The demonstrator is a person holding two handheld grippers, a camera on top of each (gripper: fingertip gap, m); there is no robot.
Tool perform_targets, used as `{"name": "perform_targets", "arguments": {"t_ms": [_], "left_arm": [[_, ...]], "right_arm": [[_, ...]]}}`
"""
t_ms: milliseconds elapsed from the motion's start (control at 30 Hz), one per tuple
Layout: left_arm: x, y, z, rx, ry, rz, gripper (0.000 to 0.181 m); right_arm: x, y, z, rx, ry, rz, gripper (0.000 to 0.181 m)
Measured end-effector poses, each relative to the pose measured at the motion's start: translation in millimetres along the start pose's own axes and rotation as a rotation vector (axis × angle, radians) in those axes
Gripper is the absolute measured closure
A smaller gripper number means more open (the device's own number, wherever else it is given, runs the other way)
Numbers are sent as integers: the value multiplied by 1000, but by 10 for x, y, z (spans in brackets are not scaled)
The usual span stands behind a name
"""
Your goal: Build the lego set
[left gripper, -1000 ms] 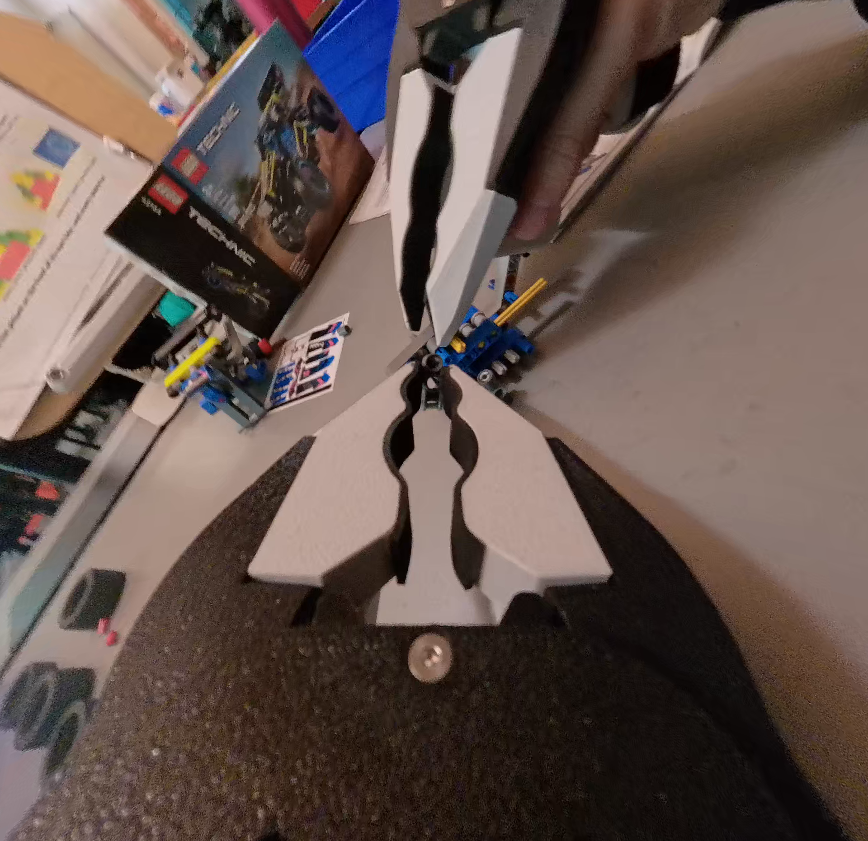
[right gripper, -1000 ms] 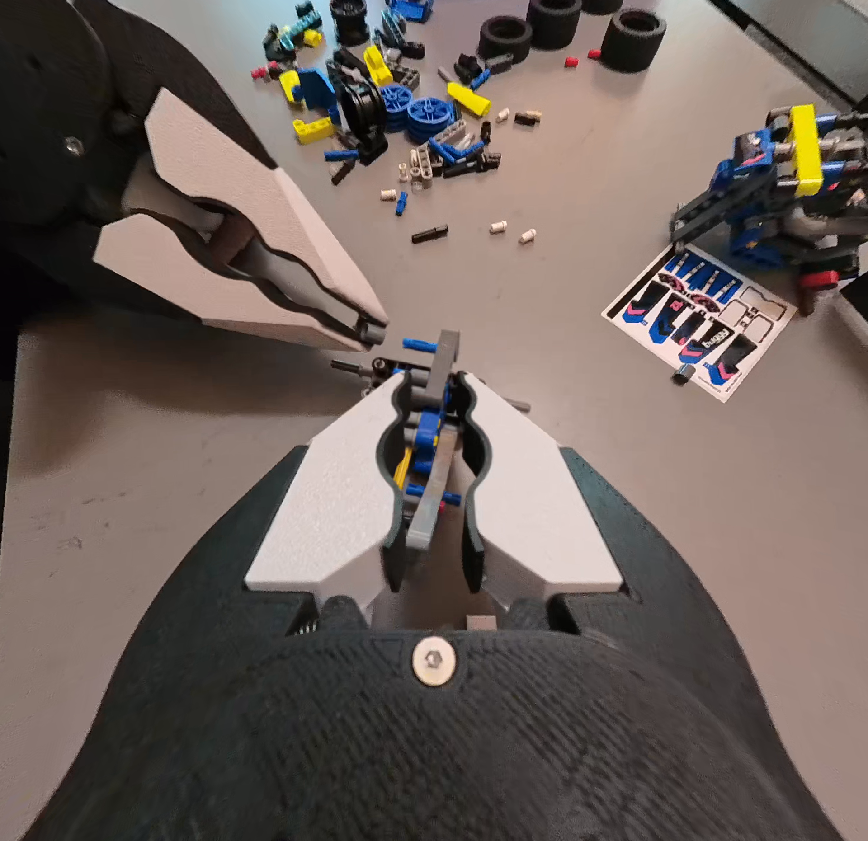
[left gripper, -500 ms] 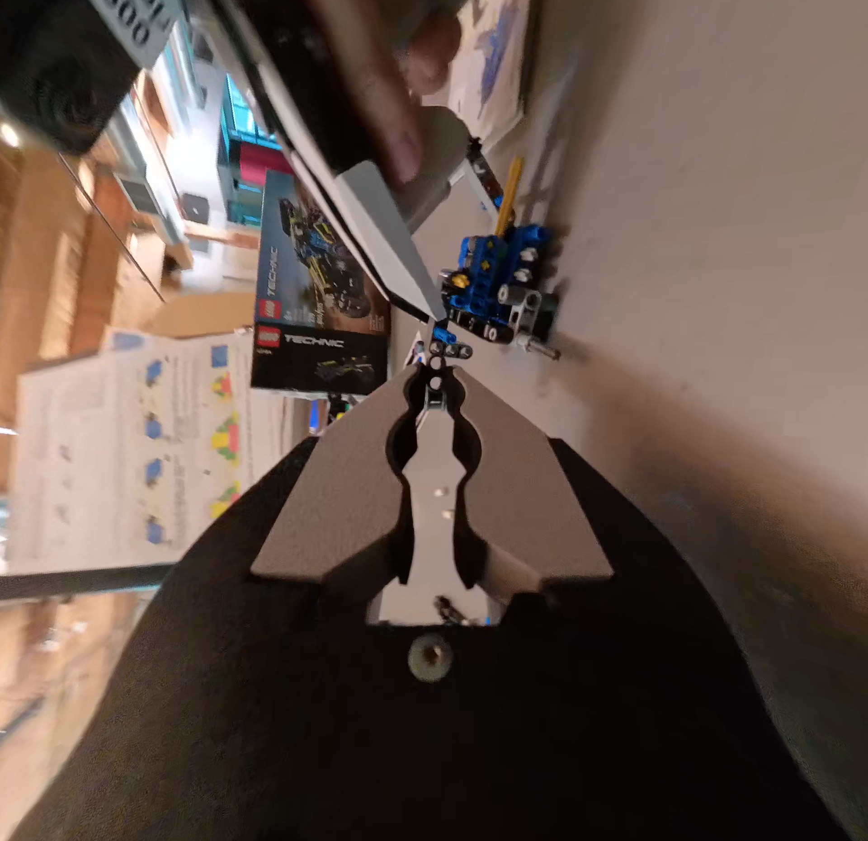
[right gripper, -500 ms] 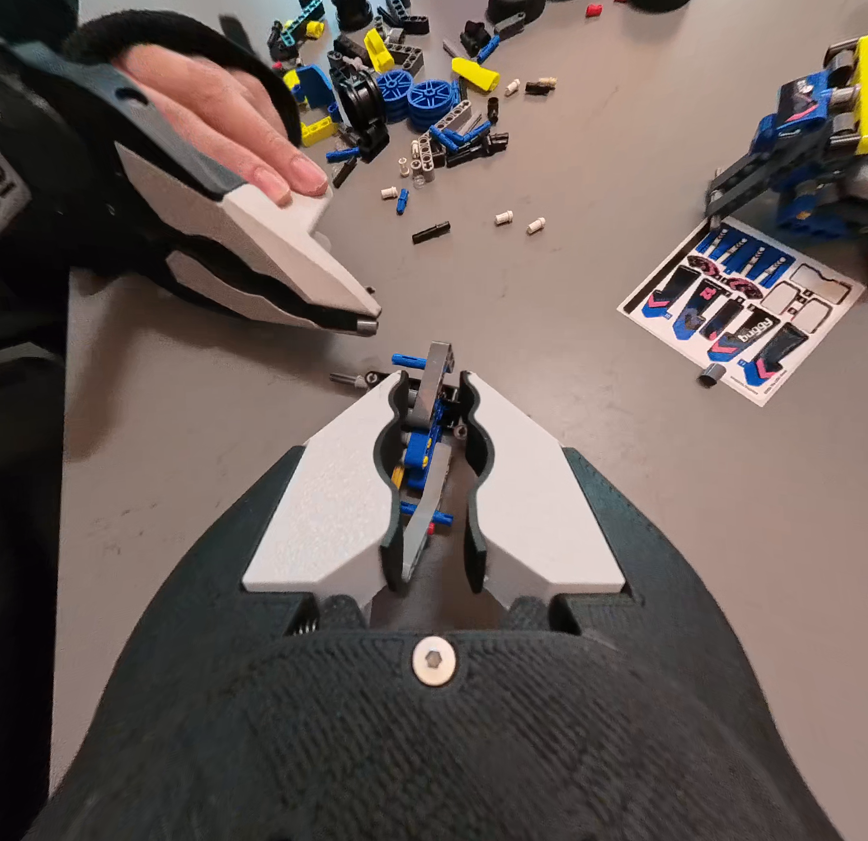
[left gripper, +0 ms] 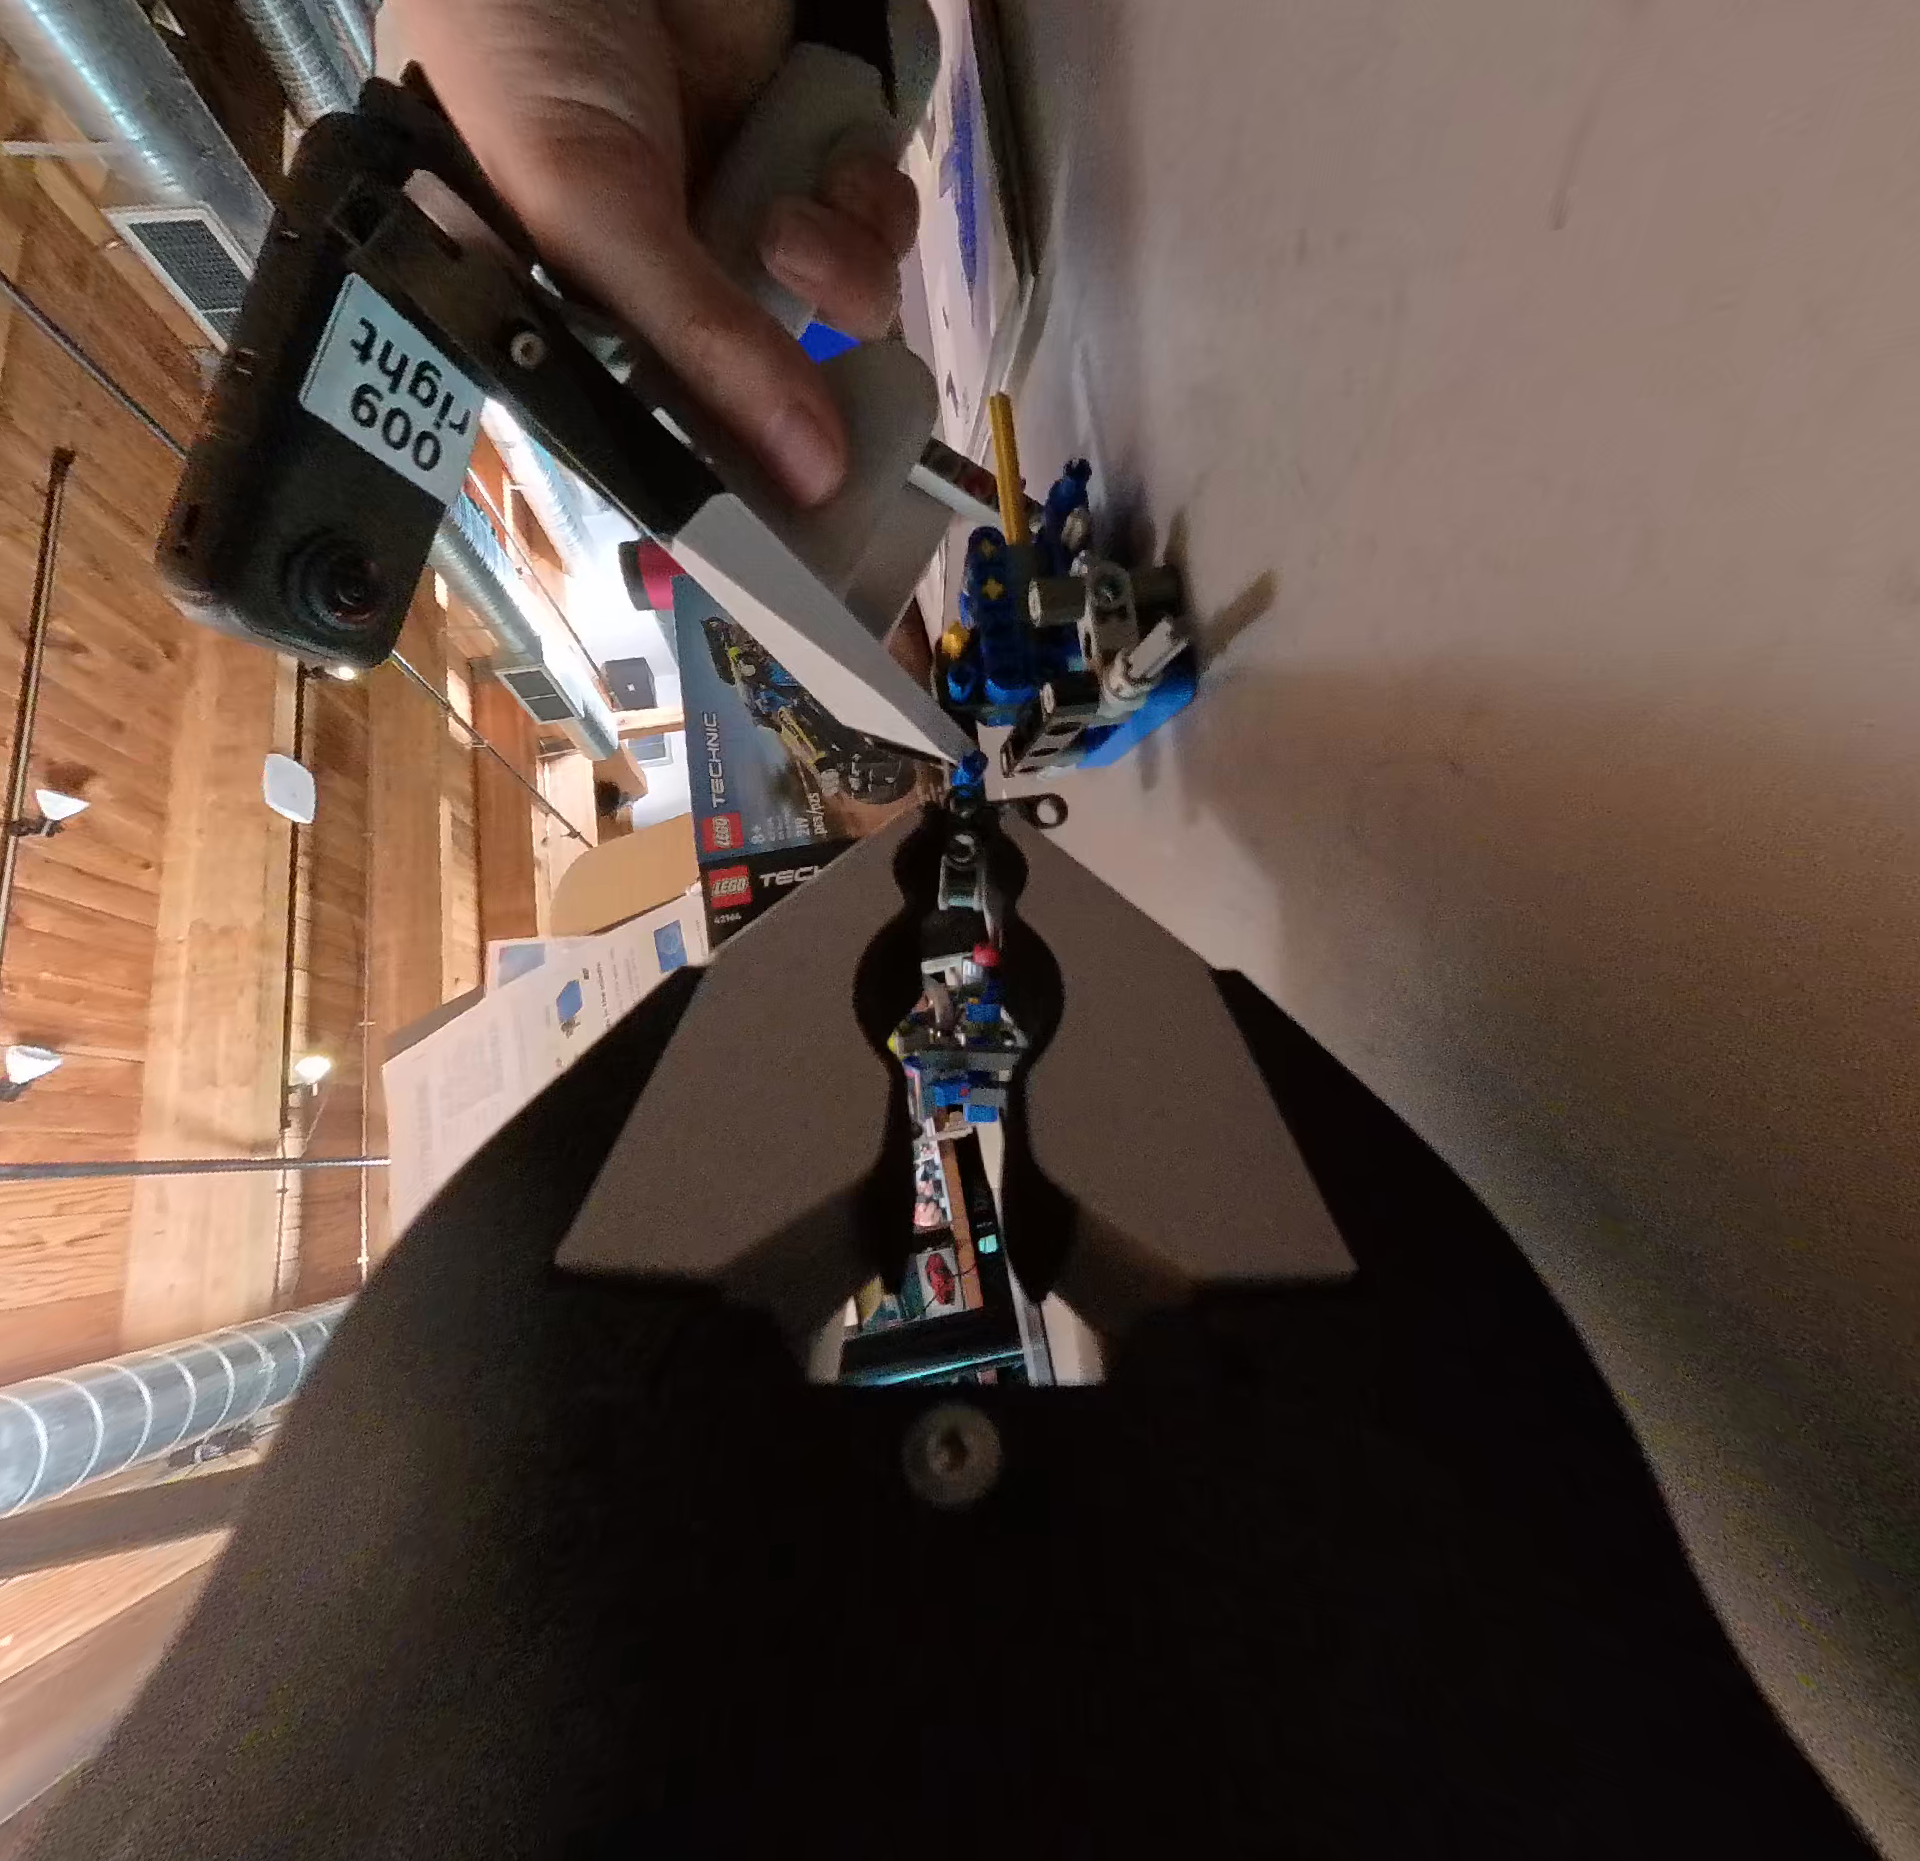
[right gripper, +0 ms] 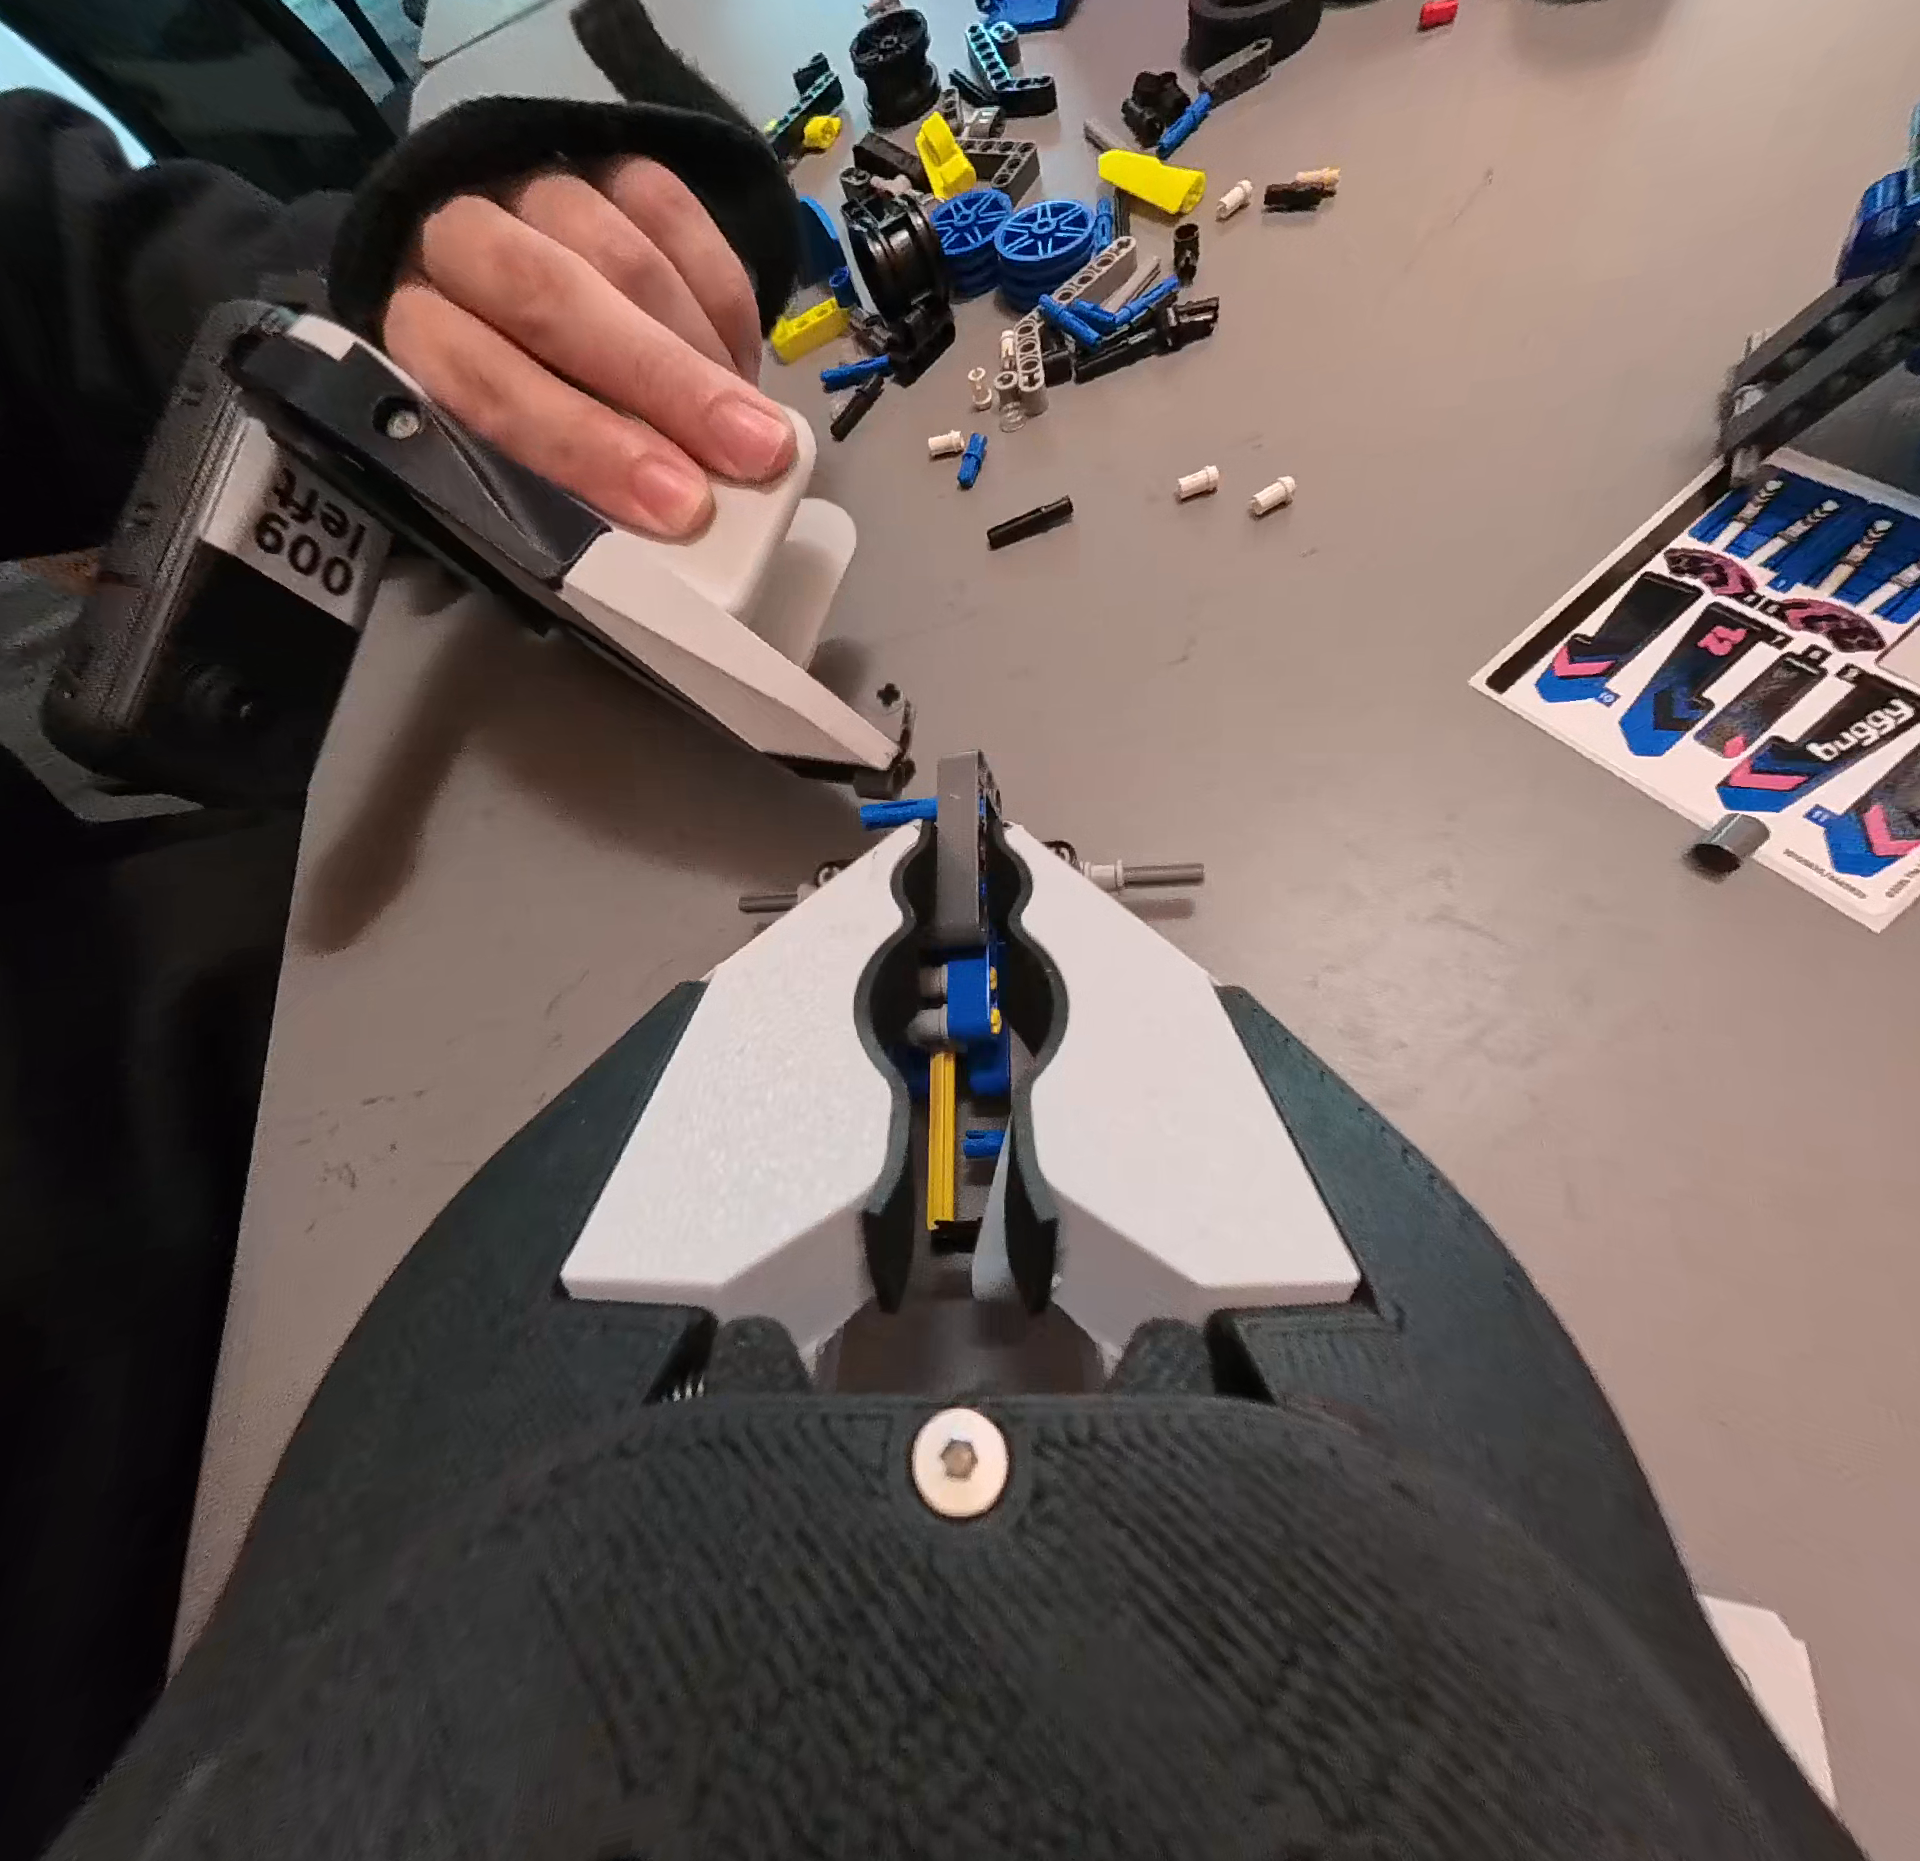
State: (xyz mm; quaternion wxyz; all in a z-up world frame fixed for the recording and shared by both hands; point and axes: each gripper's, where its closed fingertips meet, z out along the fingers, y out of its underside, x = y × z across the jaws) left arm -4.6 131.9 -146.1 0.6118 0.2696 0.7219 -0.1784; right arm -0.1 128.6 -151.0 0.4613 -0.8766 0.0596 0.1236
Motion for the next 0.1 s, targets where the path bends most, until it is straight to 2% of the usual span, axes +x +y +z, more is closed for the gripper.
{"name": "perform_targets", "arguments": {"t_ms": [33, 100], "left_arm": [[-6, -10, -3, 4, -1, -11, 178], [-18, -26, -20, 9, 0, -29, 178]], "right_arm": [[2, -1, -1, 5, 2, -1, 174], [16, -7, -7, 21, 6, 6, 174]]}}
